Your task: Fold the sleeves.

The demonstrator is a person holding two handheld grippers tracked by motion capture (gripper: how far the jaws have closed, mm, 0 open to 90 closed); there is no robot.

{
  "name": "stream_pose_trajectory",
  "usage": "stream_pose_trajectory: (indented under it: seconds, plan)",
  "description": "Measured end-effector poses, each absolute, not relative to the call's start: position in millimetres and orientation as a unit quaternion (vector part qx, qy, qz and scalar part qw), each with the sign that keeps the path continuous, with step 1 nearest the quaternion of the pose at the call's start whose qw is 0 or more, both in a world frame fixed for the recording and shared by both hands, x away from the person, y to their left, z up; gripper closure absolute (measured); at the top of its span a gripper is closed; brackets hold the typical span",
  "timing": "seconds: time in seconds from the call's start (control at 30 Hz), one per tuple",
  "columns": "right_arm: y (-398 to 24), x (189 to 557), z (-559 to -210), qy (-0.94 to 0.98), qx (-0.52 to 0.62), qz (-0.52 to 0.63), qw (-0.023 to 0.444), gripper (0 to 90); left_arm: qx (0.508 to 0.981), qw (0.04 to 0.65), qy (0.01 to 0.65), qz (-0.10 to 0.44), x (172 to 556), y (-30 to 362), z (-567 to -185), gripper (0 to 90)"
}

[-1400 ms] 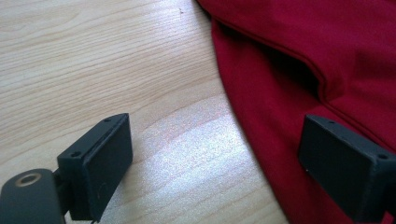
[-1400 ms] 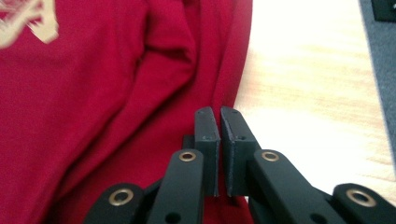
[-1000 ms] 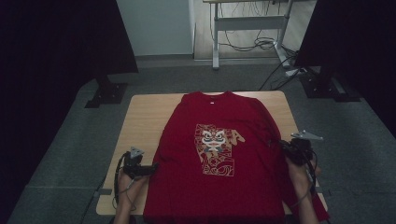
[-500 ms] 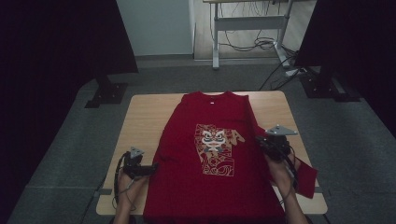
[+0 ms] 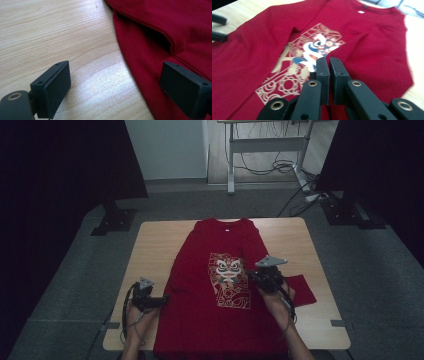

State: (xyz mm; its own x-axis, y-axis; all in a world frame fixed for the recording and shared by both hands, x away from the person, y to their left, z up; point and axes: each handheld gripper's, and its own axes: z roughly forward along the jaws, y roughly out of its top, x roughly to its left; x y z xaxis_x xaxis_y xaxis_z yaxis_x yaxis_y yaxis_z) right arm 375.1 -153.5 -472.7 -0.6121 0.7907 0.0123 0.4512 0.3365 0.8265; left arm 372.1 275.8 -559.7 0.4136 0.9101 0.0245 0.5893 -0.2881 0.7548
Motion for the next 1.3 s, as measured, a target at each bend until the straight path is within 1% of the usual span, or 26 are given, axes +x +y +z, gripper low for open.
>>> stream_pose_trajectory:
  seconds: [0.03, 0.13, 0.17, 0.23, 0.27, 0.3, 0.33, 0.43, 0.47, 0.6, 0.63, 0.7, 0.93, 0.97, 1.03, 1.07, 1.13, 1.17, 1.2, 1.23, 1.27, 1.3]
  plan:
    - [-139, 379, -484, 0.803, 0.384, 0.419, 0.180, 85.4, 0.768, 0.343, 0.488, 0.234, 372, 276, -560, 10.2]
    - [-136, 380, -487, 0.806, 0.382, 0.417, 0.177, 85.5, 0.768, 0.343, 0.488, 0.234, 372, 276, -560, 10.1]
    - [-130, 381, -495, 0.812, 0.378, 0.411, 0.168, 85.5, 0.768, 0.343, 0.488, 0.234, 372, 276, -560, 10.1]
    - [-130, 381, -495, 0.812, 0.378, 0.411, 0.168, 85.4, 0.769, 0.343, 0.487, 0.233, 373, 276, -560, 10.1]
    - [-121, 384, -509, 0.822, 0.374, 0.401, 0.153, 85.3, 0.769, 0.343, 0.487, 0.233, 373, 276, -560, 10.1]
    - [-121, 384, -509, 0.822, 0.374, 0.401, 0.153, 85.3, 0.769, 0.343, 0.487, 0.233, 373, 276, -560, 10.1]
    - [-117, 385, -516, 0.828, 0.371, 0.393, 0.147, 85.3, 0.769, 0.343, 0.487, 0.233, 373, 276, -560, 10.1]
    - [-117, 385, -516, 0.828, 0.371, 0.393, 0.147, 85.2, 0.769, 0.343, 0.486, 0.233, 373, 275, -560, 10.0]
    - [-112, 387, -529, 0.836, 0.369, 0.383, 0.134, 85.2, 0.769, 0.343, 0.486, 0.233, 373, 275, -560, 10.0]
    - [-112, 387, -529, 0.836, 0.369, 0.383, 0.134, 84.8, 0.769, 0.343, 0.486, 0.233, 373, 275, -560, 9.9]
    - [-109, 390, -542, 0.843, 0.370, 0.368, 0.132, 84.8, 0.769, 0.343, 0.486, 0.233, 373, 275, -560, 9.9]
    - [-109, 391, -547, 0.845, 0.371, 0.363, 0.130, 83.8, 0.770, 0.343, 0.486, 0.233, 373, 275, -560, 9.8]
    - [-111, 393, -550, 0.843, 0.373, 0.367, 0.123, 83.5, 0.769, 0.343, 0.486, 0.233, 373, 275, -560, 9.8]
    - [-111, 393, -550, 0.843, 0.373, 0.367, 0.123, 81.7, 0.770, 0.343, 0.486, 0.233, 373, 275, -560, 9.8]
    - [-111, 393, -549, 0.842, 0.373, 0.371, 0.118, 81.7, 0.770, 0.343, 0.486, 0.233, 373, 275, -560, 9.7]
    - [-111, 393, -549, 0.842, 0.373, 0.371, 0.118, 73.9, 0.770, 0.343, 0.486, 0.233, 373, 275, -560, 9.7]
    - [-111, 393, -549, 0.842, 0.373, 0.371, 0.118, 73.9, 0.770, 0.343, 0.486, 0.233, 373, 275, -560, 9.7]
    - [-111, 392, -545, 0.836, 0.372, 0.382, 0.130, 52.8, 0.770, 0.343, 0.486, 0.233, 373, 275, -560, 9.7]
    - [-111, 392, -545, 0.836, 0.372, 0.382, 0.130, 52.8, 0.770, 0.343, 0.486, 0.233, 373, 275, -560, 9.7]
    - [-111, 392, -542, 0.835, 0.366, 0.387, 0.138, 41.4, 0.770, 0.343, 0.486, 0.233, 373, 275, -560, 9.7]
    - [-112, 391, -540, 0.835, 0.361, 0.388, 0.146, 34.2, 0.770, 0.343, 0.486, 0.233, 373, 275, -560, 9.7]
    - [-112, 391, -540, 0.835, 0.361, 0.388, 0.146, 34.2, 0.770, 0.343, 0.486, 0.233, 373, 275, -560, 9.7]
